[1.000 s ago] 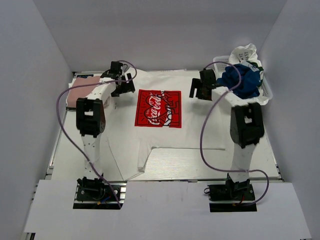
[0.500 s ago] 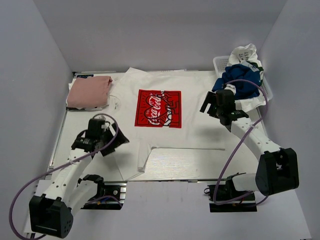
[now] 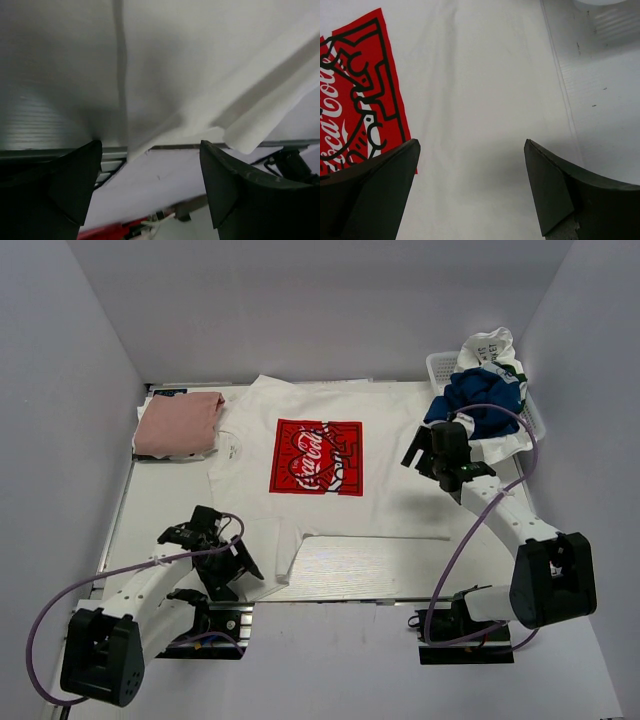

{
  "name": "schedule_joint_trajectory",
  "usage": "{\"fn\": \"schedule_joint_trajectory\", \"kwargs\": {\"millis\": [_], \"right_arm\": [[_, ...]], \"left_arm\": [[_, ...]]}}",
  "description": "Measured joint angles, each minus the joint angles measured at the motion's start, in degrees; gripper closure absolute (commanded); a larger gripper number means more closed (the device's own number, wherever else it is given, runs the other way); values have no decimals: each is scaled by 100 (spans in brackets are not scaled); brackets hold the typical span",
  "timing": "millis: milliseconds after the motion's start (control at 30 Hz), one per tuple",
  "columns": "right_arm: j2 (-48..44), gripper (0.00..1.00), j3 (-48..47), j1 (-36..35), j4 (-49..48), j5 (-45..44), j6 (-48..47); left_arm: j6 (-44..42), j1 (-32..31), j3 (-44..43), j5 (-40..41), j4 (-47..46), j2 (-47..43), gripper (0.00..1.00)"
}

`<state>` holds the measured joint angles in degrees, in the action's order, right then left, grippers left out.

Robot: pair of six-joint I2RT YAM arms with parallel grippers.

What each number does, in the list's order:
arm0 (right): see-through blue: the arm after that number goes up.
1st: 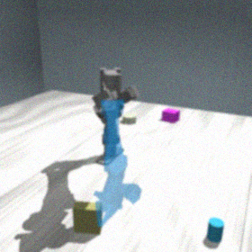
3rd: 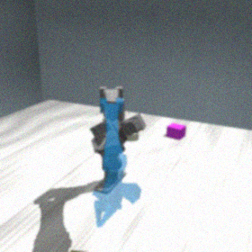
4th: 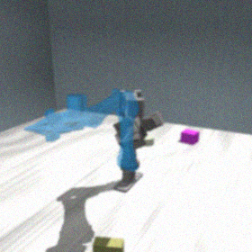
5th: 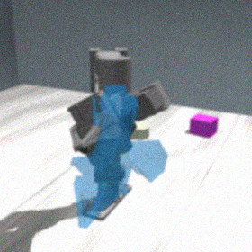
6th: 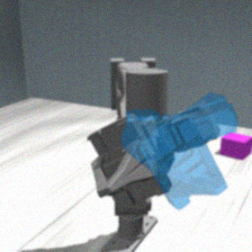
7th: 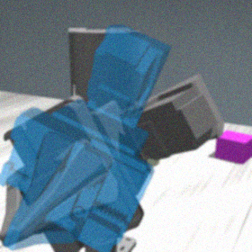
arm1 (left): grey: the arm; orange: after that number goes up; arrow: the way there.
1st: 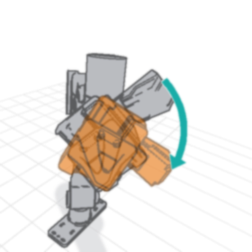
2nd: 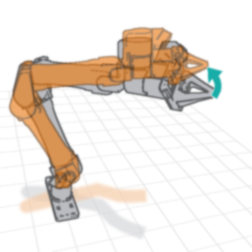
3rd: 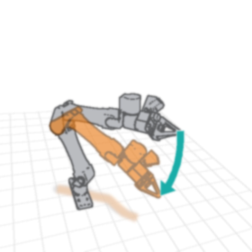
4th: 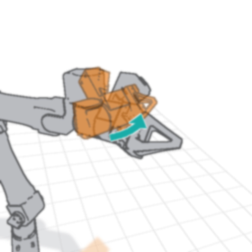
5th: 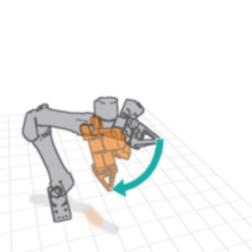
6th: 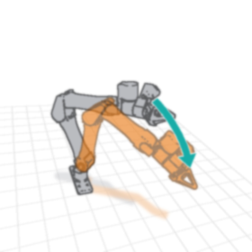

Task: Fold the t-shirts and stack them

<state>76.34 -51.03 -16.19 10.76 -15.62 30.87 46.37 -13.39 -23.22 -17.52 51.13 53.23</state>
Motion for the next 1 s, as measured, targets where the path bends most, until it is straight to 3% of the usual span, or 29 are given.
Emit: {"fn": "schedule_joint_trajectory", "kwargs": {"millis": [100, 200, 233, 267, 333, 533, 800, 1000], "right_arm": [[87, 10, 59, 26, 22, -74, 92], [103, 10, 179, 63, 24, -90, 223], [105, 10, 219, 81, 26, -79, 267], [116, 10, 264, 96, 20, -70, 328], [125, 10, 389, 127, 13, -28, 420], [-96, 11, 949, 162, 402, 20, 623], [-1808, 21, 1965, 236, 1233, -37, 656], [-1722, 23, 2116, 236, 1537, 66, 667]], "left_arm": [[85, -90, 125, -409, -26, 205, 18], [166, -214, 223, -710, -291, 352, 38], [177, -260, 247, -756, -382, 396, 49], [181, -297, 269, -761, -487, 422, 72], [195, -367, 299, -627, -686, 457, 100], [129, -400, 262, -437, -1062, 243, 100], [127, -400, -114, -280, -1054, -636, 100], [127, -400, -203, -245, -1027, -699, 100]]}}
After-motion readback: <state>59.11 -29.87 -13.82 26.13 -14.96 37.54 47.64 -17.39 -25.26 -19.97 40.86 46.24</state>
